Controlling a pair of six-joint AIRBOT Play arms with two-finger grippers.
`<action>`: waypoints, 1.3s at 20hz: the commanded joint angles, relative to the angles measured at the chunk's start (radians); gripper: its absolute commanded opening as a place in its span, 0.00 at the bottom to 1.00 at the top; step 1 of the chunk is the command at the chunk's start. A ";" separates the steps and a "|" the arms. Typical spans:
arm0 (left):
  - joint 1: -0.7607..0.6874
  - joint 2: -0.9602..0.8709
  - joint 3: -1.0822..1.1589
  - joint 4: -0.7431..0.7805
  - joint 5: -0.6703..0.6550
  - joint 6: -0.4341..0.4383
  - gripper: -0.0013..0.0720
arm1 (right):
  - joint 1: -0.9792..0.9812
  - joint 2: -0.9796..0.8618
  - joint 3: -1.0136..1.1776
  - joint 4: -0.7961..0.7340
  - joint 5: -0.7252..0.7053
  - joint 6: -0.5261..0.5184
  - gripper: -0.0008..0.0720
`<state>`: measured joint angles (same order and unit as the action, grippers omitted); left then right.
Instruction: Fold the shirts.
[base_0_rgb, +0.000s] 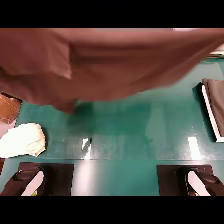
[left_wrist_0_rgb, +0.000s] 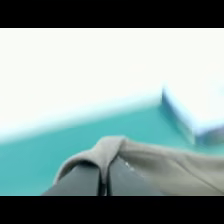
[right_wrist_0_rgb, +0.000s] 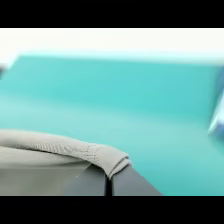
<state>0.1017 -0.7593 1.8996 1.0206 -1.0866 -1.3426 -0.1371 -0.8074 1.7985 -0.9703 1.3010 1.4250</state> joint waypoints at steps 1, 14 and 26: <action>0.001 0.019 0.206 0.013 0.049 -0.058 0.06 | -0.146 -0.029 0.306 0.001 0.105 0.042 0.03; -0.040 -0.317 -0.257 0.001 -0.221 -0.114 0.06 | 0.045 -0.380 -0.108 -0.241 0.268 0.094 0.03; -0.078 -0.814 -0.322 0.100 0.187 -0.084 0.06 | 0.132 -1.036 0.236 -0.253 0.098 0.092 0.03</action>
<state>0.0242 -1.5272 1.5646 1.1099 -1.0092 -1.4303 -0.0116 -1.7382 1.9049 -1.2198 1.4261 1.5192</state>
